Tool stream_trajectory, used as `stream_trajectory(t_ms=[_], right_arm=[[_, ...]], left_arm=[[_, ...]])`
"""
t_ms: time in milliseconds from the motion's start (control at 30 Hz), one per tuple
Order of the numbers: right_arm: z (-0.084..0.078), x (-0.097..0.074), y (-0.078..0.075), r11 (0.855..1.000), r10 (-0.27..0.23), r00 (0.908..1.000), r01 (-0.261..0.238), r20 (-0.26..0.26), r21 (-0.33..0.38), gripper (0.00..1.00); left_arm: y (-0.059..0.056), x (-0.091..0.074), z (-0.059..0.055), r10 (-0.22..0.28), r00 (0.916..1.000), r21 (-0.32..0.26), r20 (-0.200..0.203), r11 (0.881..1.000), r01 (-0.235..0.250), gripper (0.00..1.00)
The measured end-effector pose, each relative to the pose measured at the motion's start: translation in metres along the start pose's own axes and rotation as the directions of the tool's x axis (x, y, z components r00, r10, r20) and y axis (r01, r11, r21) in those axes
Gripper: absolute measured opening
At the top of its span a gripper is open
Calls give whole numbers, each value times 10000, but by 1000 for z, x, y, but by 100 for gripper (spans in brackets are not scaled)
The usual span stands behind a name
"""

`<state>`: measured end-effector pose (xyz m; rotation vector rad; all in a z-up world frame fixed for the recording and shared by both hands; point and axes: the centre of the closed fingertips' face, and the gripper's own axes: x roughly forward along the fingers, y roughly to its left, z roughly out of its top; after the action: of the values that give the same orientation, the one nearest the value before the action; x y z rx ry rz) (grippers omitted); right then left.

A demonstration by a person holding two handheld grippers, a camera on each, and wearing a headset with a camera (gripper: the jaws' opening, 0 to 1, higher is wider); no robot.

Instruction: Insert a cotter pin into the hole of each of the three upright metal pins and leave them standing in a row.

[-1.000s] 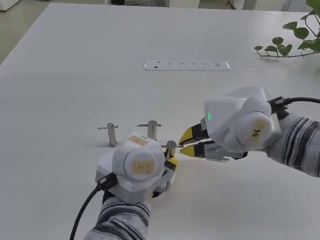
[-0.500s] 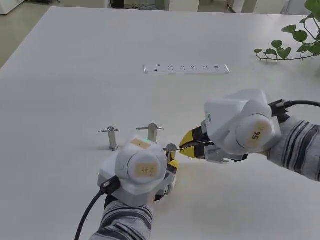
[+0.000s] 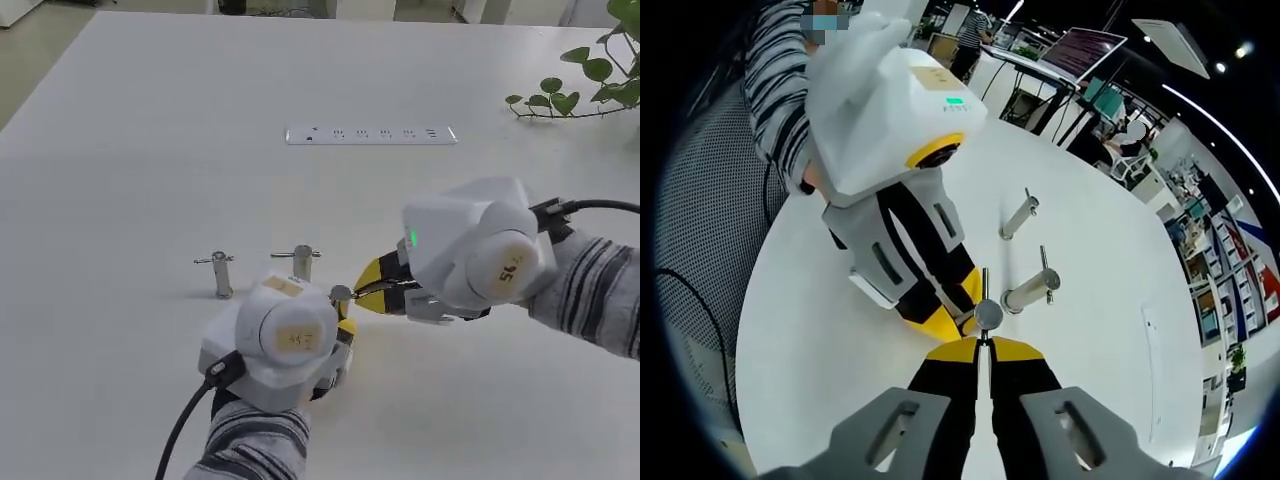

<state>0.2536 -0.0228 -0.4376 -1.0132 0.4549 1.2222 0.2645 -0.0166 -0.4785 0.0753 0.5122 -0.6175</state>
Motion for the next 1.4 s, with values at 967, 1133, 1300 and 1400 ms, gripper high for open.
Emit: stream_trajectory(t_ms=[967,1133,1300,1400], right_arm=[[13,21,-1,9300,694,9912,-1051,1126,3523,12],[11,25,-1,9228,793,9903,-1161,1137,3673,11],[12,25,0,9161,933,9888,-1312,1166,3790,9],[12,25,1,9115,1005,9876,-1398,1203,3869,9]], left_arm=[[8,-33,6,-578,9982,751,-133,9954,587,43],[14,-37,3,-520,9984,617,-204,9967,532,45],[18,-44,2,-517,9985,427,-182,9977,525,48],[21,-49,5,-507,9987,322,-95,9982,510,51]])
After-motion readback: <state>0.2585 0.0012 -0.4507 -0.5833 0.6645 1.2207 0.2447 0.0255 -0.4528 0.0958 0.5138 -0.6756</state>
